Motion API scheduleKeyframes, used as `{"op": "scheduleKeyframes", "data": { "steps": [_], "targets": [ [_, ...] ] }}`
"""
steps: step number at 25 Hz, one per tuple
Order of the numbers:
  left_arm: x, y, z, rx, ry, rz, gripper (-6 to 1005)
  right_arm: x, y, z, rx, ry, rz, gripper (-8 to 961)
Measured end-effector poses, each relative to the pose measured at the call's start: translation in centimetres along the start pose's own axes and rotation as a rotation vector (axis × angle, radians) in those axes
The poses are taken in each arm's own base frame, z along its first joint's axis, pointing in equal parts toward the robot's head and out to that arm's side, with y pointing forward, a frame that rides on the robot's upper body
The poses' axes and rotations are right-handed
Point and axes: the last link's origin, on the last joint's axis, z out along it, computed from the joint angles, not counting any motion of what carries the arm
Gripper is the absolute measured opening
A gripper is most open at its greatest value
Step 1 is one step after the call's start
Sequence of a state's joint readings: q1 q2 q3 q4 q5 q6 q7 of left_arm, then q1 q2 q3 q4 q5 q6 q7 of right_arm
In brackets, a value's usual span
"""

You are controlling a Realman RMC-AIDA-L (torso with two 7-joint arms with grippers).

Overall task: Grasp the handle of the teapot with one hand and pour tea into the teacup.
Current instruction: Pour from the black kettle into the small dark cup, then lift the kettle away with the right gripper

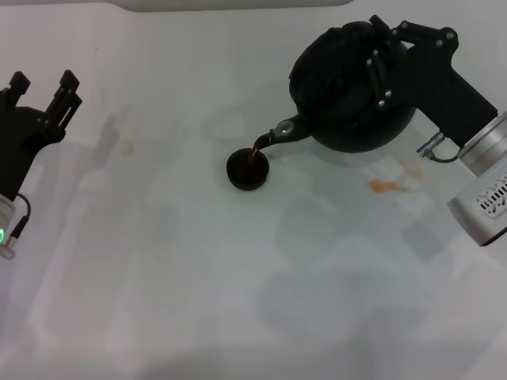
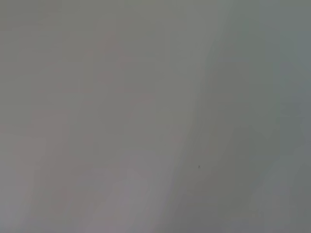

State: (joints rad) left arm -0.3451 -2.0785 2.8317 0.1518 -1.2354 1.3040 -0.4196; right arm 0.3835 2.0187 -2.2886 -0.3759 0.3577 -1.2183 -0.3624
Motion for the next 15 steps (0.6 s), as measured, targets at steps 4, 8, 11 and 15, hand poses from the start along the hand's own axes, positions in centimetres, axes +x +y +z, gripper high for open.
{"op": "scheduleKeyframes", "data": {
  "steps": [4,8,11,15],
  "targets": [
    [-0.01,0.02,0.00,-0.001,-0.001,0.003,820,-0.01,0.02,0.00,-0.002,-0.001,-0.002,120],
    [-0.03,0.05,0.00,-0.003,-0.002,0.004,820,0.01,0.01,0.01,-0.004,-0.001,-0.006,118],
    [-0.03,0.03,-0.03,-0.002,-0.002,0.004,820,0.00,-0.01,0.03,-0.004,-0.002,-0.016,117],
    [-0.03,0.03,-0.03,-0.002,-0.002,0.004,820,0.02,-0.01,0.01,0.000,0.001,-0.031,118]
  ]
}}
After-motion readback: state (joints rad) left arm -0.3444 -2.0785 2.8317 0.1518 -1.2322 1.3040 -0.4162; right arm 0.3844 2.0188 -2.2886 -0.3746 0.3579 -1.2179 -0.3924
